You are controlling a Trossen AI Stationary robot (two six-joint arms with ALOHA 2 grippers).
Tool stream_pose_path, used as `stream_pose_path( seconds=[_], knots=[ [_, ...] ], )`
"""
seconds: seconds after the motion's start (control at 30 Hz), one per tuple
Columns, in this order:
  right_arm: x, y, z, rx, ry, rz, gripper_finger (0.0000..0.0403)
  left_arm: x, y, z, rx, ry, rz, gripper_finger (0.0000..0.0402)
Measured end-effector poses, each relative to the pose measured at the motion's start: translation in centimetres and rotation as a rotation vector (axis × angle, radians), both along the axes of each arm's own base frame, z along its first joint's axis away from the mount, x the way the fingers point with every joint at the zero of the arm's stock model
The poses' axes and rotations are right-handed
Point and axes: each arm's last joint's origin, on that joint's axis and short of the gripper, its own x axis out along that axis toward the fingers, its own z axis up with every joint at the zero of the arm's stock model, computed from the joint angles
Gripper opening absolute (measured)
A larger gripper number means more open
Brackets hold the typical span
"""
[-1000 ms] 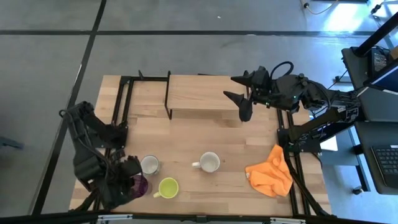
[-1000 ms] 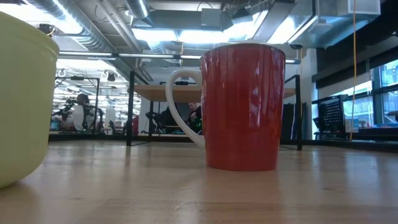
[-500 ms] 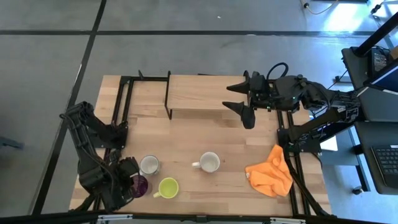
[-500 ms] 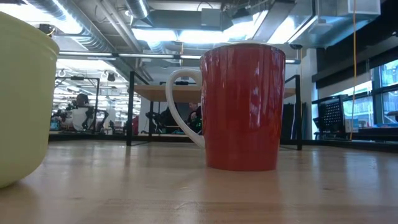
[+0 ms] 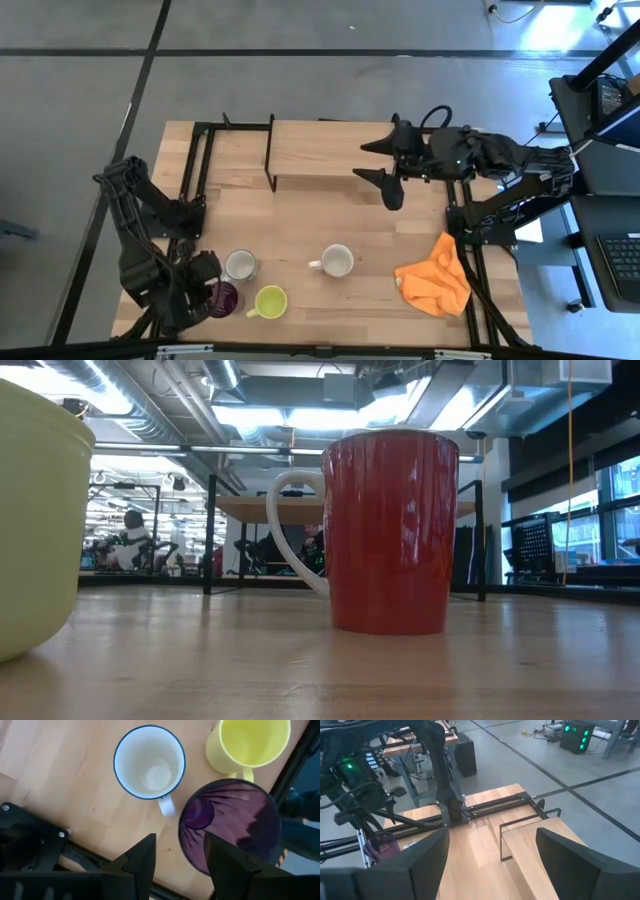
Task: Stack small to large cups/mugs on shelf
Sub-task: Put the violet cup on the shelf
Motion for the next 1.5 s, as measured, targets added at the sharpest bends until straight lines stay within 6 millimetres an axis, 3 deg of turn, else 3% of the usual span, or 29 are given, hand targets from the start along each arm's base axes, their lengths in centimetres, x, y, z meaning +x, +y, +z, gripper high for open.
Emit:
stream_pose_path(
  seconds=[0.47, 0.67, 1.1, 1.23, 1.5],
  knots=[
    [1.2, -0.1, -0.8, -0.004, 0.034, -0.012, 0.0299, -0.5, 0.8, -1.9, -0.077, -0.039, -0.01, 0.0158],
    [1.2, -0.2, -0.8, -0.001, 0.032, -0.016, 0.0299, -0.4, 0.6, -3.8, -0.092, -0.018, -0.012, 0.0158],
    [1.2, -0.2, -0.8, 0.002, 0.03, -0.017, 0.0299, -0.7, 1.0, -5.7, -0.052, 0.031, -0.008, 0.0157],
    [1.2, -0.2, -0.8, 0.009, 0.029, -0.019, 0.0299, -0.9, 1.1, -6.3, -0.069, 0.086, -0.008, 0.0136],
    [1.1, -0.3, -0.8, 0.006, 0.028, -0.033, 0.0299, -0.4, 1.1, -5.8, -0.097, 0.08, 0.01, 0.0055]
  ],
)
